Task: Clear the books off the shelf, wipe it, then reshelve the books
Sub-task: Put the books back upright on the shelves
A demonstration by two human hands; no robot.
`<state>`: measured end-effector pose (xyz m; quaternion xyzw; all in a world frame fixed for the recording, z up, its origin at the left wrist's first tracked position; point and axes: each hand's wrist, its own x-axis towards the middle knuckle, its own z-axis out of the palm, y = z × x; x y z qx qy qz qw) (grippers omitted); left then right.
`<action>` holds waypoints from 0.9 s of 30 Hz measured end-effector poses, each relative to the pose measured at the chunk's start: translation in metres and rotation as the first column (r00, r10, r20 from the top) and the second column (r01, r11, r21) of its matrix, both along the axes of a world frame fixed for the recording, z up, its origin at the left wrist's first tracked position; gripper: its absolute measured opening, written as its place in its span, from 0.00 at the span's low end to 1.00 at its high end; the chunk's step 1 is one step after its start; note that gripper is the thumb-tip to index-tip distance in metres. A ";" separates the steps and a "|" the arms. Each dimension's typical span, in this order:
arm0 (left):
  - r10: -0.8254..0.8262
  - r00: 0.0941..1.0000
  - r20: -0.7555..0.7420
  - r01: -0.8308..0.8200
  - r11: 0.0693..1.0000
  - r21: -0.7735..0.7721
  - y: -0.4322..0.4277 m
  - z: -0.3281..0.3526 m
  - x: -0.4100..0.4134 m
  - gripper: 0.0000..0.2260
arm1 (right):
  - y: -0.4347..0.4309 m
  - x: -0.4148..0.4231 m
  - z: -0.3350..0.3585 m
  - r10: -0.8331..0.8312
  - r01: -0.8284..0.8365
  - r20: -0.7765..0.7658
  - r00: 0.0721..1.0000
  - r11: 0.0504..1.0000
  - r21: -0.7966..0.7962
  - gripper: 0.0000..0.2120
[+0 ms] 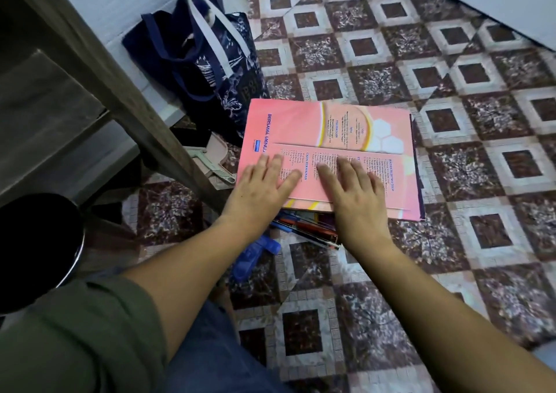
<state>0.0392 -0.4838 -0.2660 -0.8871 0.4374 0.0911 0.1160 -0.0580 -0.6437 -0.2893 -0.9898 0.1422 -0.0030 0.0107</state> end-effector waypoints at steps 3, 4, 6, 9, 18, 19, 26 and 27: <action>0.018 1.000 -0.002 -0.018 1.000 -0.021 -0.005 0.000 0.001 0.37 | -0.003 0.002 0.001 0.017 -0.017 -0.015 1.000 1.000 -0.001 0.41; 0.024 1.000 -0.007 -0.025 0.999 -0.032 -0.007 0.001 0.002 0.36 | -0.005 0.003 0.002 0.024 -0.024 -0.002 1.000 1.000 -0.004 0.41; 0.034 0.999 -0.027 -0.036 0.998 -0.060 -0.011 0.004 0.004 0.33 | -0.011 0.006 0.005 0.031 -0.031 0.010 0.999 0.999 -0.010 0.42; 0.053 0.998 -0.035 -0.056 0.993 -0.102 -0.014 0.009 0.007 0.34 | -0.014 0.010 0.007 0.033 -0.034 -0.018 0.999 0.999 -0.027 0.43; -0.045 0.971 0.235 0.082 0.985 -0.154 -0.011 -0.005 0.000 0.19 | -0.004 -0.001 -0.003 0.060 -0.051 0.096 0.994 0.994 -0.101 0.37; -0.045 0.972 0.230 0.081 0.986 -0.149 -0.011 -0.003 0.001 0.19 | -0.004 -0.001 -0.001 0.057 -0.044 0.124 0.991 0.993 -0.108 0.36; -0.146 0.935 0.322 0.245 0.925 -0.291 -0.012 0.041 0.012 0.20 | -0.005 -0.005 0.028 0.080 0.094 0.558 0.826 0.957 -0.276 0.11; -0.162 0.933 0.322 0.269 0.907 -0.324 -0.012 0.050 0.012 0.19 | -0.008 -0.005 0.038 0.086 0.095 0.572 0.816 0.955 -0.280 0.11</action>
